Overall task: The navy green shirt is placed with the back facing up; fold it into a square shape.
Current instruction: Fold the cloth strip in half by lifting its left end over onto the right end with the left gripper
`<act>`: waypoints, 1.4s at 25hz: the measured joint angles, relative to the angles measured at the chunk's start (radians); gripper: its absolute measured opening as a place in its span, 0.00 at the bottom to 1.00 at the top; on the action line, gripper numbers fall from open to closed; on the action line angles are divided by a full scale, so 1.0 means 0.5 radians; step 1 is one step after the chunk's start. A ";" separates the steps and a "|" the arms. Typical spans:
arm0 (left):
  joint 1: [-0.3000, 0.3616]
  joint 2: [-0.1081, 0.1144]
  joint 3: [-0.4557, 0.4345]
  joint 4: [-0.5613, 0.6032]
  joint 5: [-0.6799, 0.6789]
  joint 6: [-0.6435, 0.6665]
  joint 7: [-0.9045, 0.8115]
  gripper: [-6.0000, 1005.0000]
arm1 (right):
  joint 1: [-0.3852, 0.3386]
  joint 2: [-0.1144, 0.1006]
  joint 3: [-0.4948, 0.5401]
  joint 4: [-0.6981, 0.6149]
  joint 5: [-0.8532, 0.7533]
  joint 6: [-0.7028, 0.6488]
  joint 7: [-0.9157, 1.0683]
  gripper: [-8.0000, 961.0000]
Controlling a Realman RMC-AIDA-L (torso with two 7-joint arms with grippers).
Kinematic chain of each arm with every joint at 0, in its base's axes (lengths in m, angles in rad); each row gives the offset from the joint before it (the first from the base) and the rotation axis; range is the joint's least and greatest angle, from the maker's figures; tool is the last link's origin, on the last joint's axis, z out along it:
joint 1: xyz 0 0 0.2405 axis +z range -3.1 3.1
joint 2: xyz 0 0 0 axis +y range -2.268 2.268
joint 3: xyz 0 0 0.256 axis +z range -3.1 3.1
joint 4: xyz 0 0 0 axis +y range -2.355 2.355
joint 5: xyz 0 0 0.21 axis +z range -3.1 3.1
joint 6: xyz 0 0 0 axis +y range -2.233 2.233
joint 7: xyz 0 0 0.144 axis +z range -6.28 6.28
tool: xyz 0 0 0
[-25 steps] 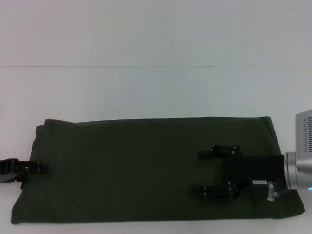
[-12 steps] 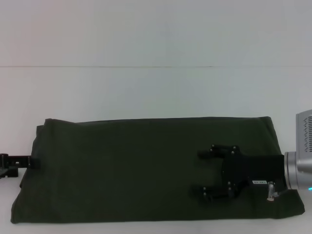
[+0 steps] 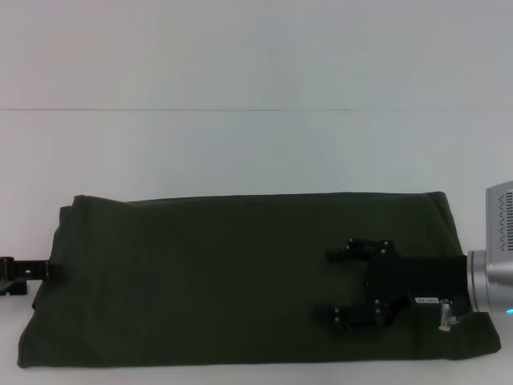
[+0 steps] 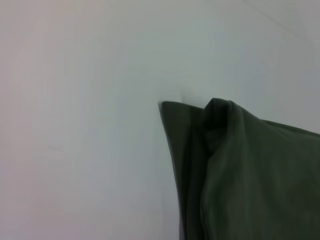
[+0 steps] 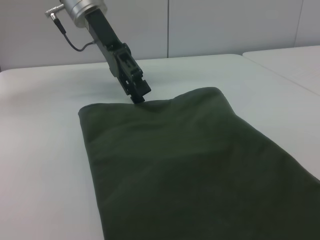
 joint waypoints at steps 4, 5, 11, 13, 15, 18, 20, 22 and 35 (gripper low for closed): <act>-0.001 0.000 0.007 0.000 0.005 0.006 0.000 0.91 | 0.000 0.000 0.001 0.003 0.000 0.001 0.000 0.96; -0.001 -0.001 0.014 0.000 0.005 0.006 0.000 0.91 | 0.000 0.000 0.001 0.005 0.000 0.001 0.000 0.96; -0.003 -0.007 0.062 0.000 0.008 -0.004 0.000 0.91 | 0.000 0.000 -0.002 0.010 0.000 0.003 0.001 0.96; -0.004 -0.007 0.063 0.001 0.008 -0.004 0.000 0.91 | 0.000 0.000 -0.003 0.010 0.000 0.003 0.011 0.96; -0.006 -0.007 0.064 0.001 0.009 -0.004 0.000 0.91 | 0.000 0.000 -0.003 0.007 0.000 0.004 0.026 0.96; -0.006 -0.008 0.065 0.000 0.010 -0.009 0.000 0.91 | 0.000 -0.002 -0.003 0.004 0.000 0.004 0.035 0.96; -0.004 -0.011 0.068 -0.002 0.010 -0.020 0.000 0.91 | -0.002 -0.002 -0.003 0.004 0.000 0.004 0.035 0.96; -0.001 -0.012 0.073 -0.002 0.010 -0.028 0.000 0.91 | -0.003 -0.003 -0.003 0.004 0.000 0.004 0.036 0.96; -0.003 -0.024 0.074 -0.005 0.008 -0.035 0.000 0.91 | -0.005 -0.003 -0.003 0.006 -0.002 0.004 0.037 0.96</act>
